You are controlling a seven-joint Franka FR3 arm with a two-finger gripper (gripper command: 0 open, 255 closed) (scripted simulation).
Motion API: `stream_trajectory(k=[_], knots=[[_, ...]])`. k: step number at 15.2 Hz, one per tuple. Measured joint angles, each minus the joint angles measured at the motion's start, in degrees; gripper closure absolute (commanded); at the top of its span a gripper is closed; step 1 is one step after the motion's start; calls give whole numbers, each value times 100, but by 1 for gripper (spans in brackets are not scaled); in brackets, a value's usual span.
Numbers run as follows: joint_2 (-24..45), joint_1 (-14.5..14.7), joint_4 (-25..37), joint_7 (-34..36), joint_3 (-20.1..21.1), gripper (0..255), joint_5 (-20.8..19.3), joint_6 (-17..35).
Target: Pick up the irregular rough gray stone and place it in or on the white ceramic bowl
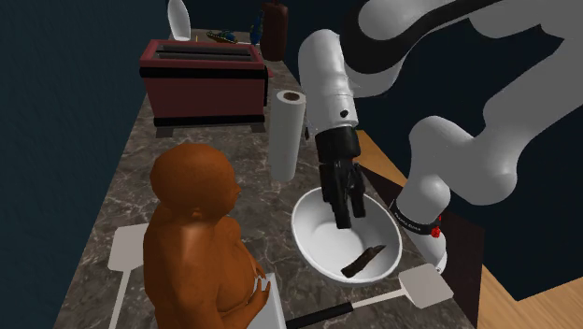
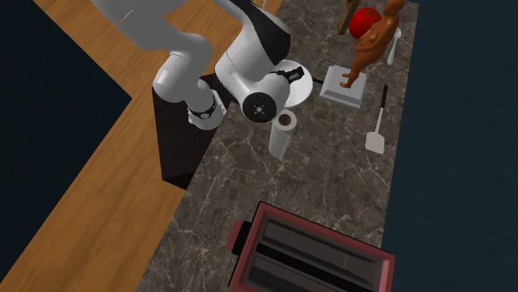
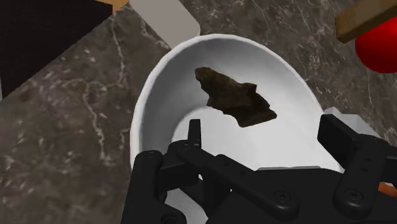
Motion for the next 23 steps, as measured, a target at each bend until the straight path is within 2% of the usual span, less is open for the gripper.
stream_trajectory(k=[1,2,4,9,15,16,23], knots=[[478,211,67,-1006,-407,0,262,-215],[722,310,63,-1534,-575,0,384,-291],[907,426,-2,-1958,-639,0,564,-264],[938,641,-186,-2132,-451,0,955,41],[935,651,-230,-2162,-429,0,998,78],[950,652,-221,-2165,-431,255,996,68],[943,645,-279,-2162,-430,255,969,60]])
